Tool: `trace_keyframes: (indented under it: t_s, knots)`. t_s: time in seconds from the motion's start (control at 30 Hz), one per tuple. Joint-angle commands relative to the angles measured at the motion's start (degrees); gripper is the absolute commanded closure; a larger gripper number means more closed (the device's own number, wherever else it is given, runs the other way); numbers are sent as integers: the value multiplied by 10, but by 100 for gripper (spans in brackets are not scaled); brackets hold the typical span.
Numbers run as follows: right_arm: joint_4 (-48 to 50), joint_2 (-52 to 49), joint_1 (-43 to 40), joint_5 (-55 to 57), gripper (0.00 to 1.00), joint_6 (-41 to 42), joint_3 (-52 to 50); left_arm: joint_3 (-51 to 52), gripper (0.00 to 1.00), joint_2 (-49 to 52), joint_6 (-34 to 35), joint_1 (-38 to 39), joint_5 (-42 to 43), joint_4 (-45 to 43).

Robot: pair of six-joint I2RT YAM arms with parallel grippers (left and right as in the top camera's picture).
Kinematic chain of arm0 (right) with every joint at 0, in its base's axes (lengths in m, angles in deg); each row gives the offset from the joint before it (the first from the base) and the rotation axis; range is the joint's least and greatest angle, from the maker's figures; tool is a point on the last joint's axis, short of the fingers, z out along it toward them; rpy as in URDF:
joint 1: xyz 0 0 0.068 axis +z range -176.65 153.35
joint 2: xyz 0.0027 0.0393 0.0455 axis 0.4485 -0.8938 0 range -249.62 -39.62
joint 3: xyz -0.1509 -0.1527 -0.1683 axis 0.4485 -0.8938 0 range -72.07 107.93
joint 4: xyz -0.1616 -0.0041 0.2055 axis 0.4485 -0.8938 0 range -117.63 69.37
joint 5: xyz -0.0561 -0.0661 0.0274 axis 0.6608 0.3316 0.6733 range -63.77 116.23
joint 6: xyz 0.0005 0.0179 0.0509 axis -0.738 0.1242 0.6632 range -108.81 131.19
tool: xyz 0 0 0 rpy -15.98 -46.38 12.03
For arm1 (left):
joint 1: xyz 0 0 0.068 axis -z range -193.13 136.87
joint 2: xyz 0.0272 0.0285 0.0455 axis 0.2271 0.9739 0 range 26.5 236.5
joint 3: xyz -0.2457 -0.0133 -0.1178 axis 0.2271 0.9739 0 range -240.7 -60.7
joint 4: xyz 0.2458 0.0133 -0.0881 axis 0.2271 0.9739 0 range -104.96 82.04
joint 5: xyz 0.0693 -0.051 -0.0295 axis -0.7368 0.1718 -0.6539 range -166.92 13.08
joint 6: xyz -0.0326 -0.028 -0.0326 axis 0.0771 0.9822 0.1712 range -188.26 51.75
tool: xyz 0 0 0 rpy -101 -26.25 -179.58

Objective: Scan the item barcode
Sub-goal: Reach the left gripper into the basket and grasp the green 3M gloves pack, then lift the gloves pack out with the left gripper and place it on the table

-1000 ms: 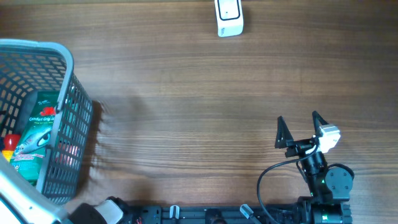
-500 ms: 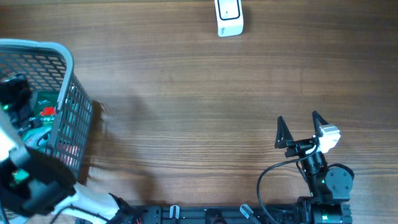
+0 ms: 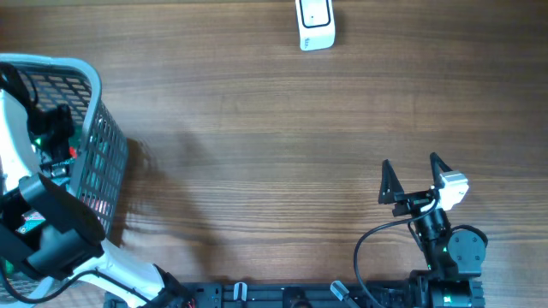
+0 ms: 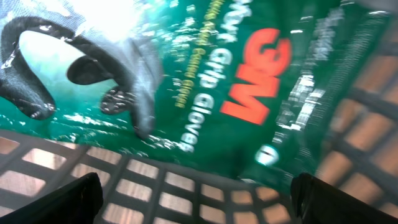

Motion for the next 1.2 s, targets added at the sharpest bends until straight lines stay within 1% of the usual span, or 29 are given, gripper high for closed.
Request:
trace_keyframes:
  t_s: [0.0,0.13,0.3,0.47,0.5,0.53,0.57,0.6,0.63,0.67,0.7,0.73,0.77,0.93,1.17]
  knots:
    - [2,0,3,7,0,7,0,52,0,5,12,2,-14,-17]
    - [2,-1,3,7,0,7,-1,112,0,5,12,2,-14,-78]
    - [2,0,3,7,0,7,-1,147,0,5,12,2,-19,-118]
    - [2,-1,3,7,0,7,0,148,0,5,12,2,-73,-136]
    - [2,-1,3,7,0,7,0,147,5,5,11,2,-83,-139]
    - [2,-1,3,7,0,7,0,147,15,5,11,2,-92,-139]
    - [2,0,3,7,0,7,0,147,34,5,11,2,-106,-142]
    - [2,-1,3,7,0,7,0,146,51,5,11,1,-119,-144]
    - [2,-1,3,7,0,7,0,145,64,5,11,0,-131,-145]
    - [2,-1,3,7,0,7,0,143,72,4,7,0,-139,-145]
    - [2,-1,3,7,0,7,0,141,85,3,7,0,-146,-144]
    - [2,-1,3,7,0,7,-1,137,92,0,7,-1,-150,-143]
    - [2,-1,3,7,0,7,0,133,96,-3,7,-1,-152,-143]
    - [2,-1,3,7,0,7,0,107,96,-42,3,-1,-152,-143]
    - [2,-1,3,7,0,7,0,74,96,-123,-52,0,-147,-143]
